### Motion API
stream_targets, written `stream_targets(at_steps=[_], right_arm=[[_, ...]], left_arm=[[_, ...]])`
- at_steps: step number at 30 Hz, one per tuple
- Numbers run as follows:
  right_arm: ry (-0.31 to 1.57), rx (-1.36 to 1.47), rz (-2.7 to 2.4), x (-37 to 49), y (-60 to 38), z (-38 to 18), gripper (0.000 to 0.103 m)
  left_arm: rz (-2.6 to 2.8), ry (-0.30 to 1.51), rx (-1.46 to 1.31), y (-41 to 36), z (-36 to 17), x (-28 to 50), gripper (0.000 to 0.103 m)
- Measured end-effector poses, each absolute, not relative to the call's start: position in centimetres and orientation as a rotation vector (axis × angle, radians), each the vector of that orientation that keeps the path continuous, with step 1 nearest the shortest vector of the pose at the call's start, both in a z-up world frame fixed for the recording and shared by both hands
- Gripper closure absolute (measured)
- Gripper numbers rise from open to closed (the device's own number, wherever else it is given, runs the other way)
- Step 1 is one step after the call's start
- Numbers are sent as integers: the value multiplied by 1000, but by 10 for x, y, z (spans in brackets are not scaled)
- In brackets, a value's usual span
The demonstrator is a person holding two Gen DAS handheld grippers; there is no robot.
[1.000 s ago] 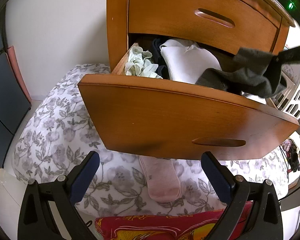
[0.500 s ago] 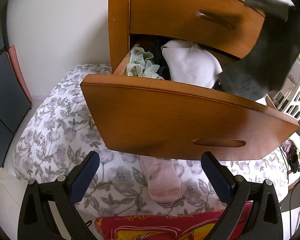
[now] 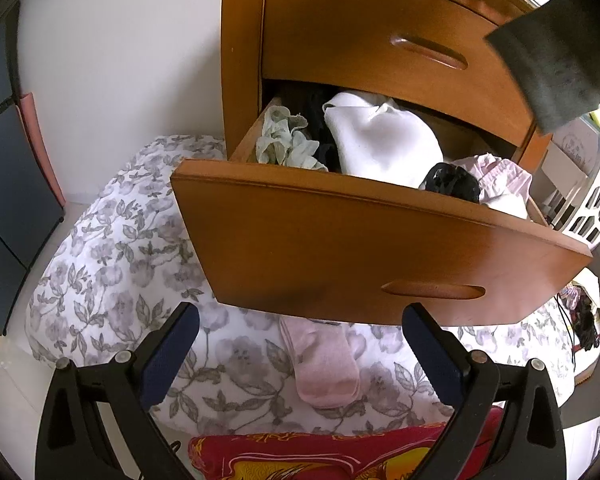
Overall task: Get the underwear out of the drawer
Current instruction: 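Lift the dark grey garment out of the drawer with the right gripper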
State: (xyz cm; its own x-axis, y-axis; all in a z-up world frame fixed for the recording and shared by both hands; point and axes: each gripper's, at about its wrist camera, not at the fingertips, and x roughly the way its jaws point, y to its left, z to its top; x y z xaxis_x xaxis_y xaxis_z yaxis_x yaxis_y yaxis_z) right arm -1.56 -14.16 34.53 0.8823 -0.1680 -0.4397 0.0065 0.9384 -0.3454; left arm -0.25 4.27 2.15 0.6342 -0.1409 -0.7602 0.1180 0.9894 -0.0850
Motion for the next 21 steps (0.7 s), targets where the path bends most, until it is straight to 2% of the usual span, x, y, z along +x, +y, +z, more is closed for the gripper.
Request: stream_targets(at_steps=[4, 8, 21], right_arm=[[481, -345, -70, -35, -137, 349, 96], [544, -368, -39, -41, -131, 330, 96], [858, -352, 111, -27, -118, 217, 96]], left_arm=[[-147, 862, -29, 42, 24, -5, 2], [-147, 855, -29, 42, 27, -6, 2], [-149, 855, -34, 43, 28, -6, 2]])
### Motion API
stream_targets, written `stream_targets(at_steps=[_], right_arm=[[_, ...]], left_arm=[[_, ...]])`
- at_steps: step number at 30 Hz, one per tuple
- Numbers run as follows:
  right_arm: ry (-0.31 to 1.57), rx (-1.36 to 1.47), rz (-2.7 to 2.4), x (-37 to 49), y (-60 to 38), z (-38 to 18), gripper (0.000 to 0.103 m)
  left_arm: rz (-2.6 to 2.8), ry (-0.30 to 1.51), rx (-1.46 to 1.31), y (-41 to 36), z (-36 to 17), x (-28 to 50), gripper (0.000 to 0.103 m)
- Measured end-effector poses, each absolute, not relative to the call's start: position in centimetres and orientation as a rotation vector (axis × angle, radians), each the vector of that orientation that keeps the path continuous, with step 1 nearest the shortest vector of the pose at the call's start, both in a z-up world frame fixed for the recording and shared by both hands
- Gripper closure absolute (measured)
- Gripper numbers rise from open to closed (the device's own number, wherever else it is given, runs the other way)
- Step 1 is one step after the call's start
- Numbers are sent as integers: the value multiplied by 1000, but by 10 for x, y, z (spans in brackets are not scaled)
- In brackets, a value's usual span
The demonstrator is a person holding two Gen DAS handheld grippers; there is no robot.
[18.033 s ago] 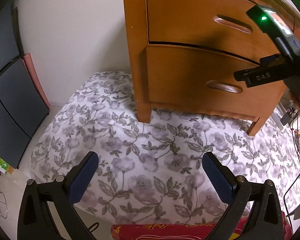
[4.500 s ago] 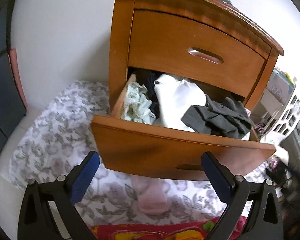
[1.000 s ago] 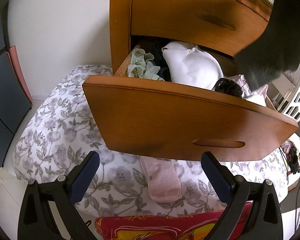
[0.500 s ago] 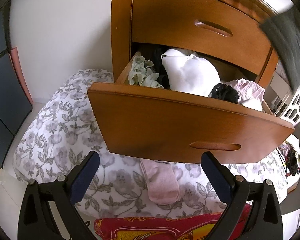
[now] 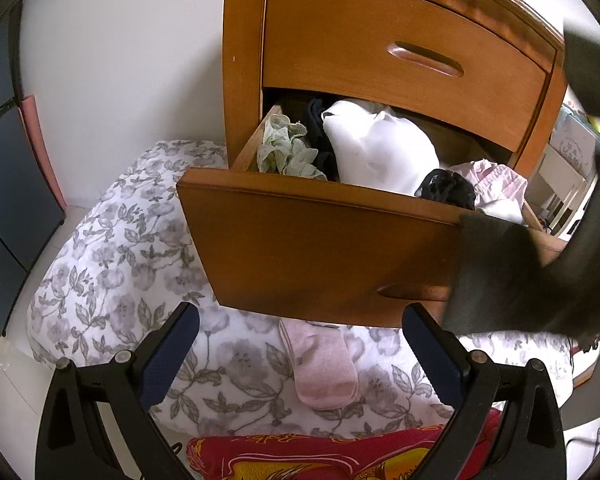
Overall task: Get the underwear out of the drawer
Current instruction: 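Lift the dark grey garment out of the drawer with the right gripper, then lower the dark grey garment onto the bedspread and open the right gripper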
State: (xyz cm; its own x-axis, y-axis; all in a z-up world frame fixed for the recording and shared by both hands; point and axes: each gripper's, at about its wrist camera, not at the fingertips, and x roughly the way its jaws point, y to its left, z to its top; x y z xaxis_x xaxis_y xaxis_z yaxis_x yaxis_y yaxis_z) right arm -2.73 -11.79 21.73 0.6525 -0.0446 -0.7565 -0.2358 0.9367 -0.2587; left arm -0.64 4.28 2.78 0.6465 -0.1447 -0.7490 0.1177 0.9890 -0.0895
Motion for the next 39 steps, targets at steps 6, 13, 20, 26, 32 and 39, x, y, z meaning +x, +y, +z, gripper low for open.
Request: stream_targets(at_steps=[6, 13, 20, 26, 32, 39], right_arm=[[991, -356, 159, -19, -111, 165, 96], [1087, -341, 171, -6, -109, 121, 96], [1173, -341, 184, 3, -107, 83, 96], [1254, -317, 197, 11, -107, 44, 96], [1320, -277, 168, 23, -112, 10, 96], [1386, -230, 141, 29, -122, -16, 95]], left_arm=[[-148, 856, -33, 43, 27, -6, 2], [-147, 860, -34, 43, 26, -5, 2], [-146, 866, -36, 43, 24, -4, 2], [-148, 868, -36, 43, 24, -4, 2], [-149, 870, -37, 43, 24, -4, 2], [-153, 876, -42, 43, 21, -2, 2]])
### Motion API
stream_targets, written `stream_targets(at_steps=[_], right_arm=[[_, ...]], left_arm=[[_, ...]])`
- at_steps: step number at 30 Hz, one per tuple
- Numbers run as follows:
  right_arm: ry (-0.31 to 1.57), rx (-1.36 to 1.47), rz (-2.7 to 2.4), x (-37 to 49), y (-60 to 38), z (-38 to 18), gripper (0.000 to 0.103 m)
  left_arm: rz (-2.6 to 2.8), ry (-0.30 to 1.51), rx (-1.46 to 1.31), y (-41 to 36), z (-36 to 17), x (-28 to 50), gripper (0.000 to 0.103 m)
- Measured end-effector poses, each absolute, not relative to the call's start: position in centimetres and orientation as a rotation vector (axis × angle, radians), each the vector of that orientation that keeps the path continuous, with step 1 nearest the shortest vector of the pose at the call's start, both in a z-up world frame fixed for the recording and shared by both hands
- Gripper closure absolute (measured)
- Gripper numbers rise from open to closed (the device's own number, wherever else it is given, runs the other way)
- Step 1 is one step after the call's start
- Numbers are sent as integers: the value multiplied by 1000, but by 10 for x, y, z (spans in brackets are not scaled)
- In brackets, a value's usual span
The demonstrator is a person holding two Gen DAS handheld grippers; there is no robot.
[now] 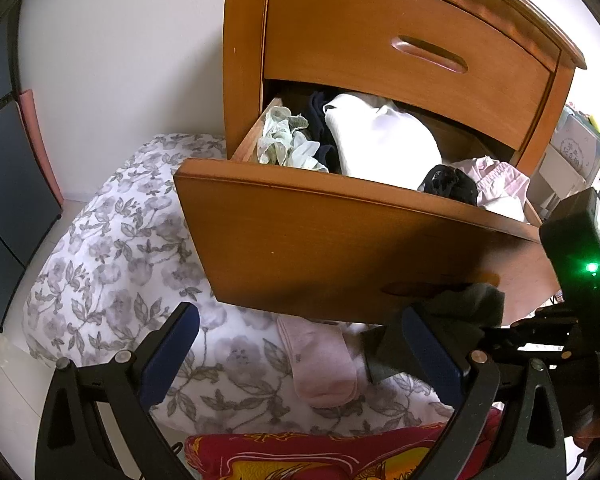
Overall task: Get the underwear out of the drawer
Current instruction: 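Lower the dark grey garment onto the bedspread and open the right gripper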
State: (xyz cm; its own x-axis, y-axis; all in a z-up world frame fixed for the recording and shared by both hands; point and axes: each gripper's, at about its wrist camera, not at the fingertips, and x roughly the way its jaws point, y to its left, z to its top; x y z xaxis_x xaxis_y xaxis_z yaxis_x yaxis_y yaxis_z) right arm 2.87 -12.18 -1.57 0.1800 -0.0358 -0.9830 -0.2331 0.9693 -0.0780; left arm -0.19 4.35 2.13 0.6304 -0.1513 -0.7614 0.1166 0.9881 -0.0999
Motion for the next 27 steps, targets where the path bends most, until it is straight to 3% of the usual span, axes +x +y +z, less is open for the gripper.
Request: stream_targets(at_steps=[2, 4, 6, 9, 22, 27], right_arm=[[1391, -221, 137, 29, -122, -17, 94], [1393, -217, 140, 29, -123, -17, 86], [1386, -219, 144, 27, -121, -15, 68], [1358, -236, 139, 22, -116, -9, 54], [1263, -198, 111, 7, -121, 18, 36], [1211, -171, 73, 2, -132, 33, 21]], left_arm=[[-153, 875, -42, 44, 22, -2, 2], [-153, 876, -43, 44, 21, -2, 2], [-152, 875, -42, 43, 22, -2, 2], [-153, 875, -42, 44, 22, -2, 2], [-150, 874, -42, 44, 22, -3, 2], [-151, 874, -41, 44, 22, -3, 2]])
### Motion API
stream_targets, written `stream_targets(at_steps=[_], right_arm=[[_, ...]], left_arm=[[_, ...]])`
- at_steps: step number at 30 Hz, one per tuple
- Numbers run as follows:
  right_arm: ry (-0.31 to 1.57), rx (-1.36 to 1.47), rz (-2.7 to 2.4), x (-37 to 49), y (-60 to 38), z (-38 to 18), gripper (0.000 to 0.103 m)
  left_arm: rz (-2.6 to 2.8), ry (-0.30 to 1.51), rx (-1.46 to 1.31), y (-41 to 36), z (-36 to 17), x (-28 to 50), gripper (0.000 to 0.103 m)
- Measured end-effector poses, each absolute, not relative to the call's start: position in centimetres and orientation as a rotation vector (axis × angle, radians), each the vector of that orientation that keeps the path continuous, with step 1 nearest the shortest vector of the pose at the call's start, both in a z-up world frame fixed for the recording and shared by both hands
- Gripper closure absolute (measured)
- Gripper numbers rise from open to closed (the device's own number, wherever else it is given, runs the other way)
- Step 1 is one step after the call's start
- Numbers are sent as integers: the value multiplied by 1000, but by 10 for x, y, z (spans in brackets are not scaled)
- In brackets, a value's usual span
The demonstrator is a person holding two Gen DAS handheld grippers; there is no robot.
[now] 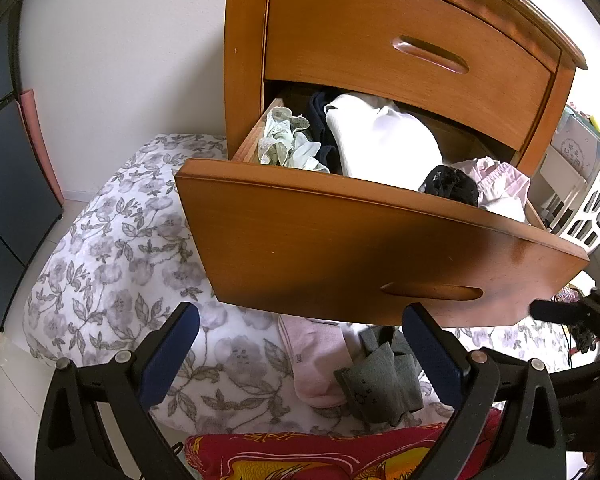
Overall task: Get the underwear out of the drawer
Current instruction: 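Lower the dark grey garment onto the bedspread and open the right gripper, then move the right gripper back from the drawer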
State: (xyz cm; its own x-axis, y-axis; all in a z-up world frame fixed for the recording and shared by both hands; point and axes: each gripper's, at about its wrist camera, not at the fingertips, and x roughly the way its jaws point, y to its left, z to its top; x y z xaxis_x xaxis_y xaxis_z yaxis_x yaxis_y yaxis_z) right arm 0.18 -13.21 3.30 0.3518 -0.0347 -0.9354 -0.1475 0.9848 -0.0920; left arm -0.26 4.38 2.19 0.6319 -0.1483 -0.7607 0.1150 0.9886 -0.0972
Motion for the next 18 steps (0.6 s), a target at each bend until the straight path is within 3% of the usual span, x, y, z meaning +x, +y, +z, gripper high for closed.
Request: stream_targets(at_steps=[7, 9, 18], right_arm=[[1139, -83, 2, -8, -148, 45, 9], [1105, -47, -11, -12, -152, 49, 1], [978, 61, -104, -32, -173, 62, 0]], left_arm=[[-151, 874, -41, 44, 22, -2, 2], [-151, 877, -42, 44, 22, -2, 2], [-151, 882, -43, 45, 22, -2, 2]])
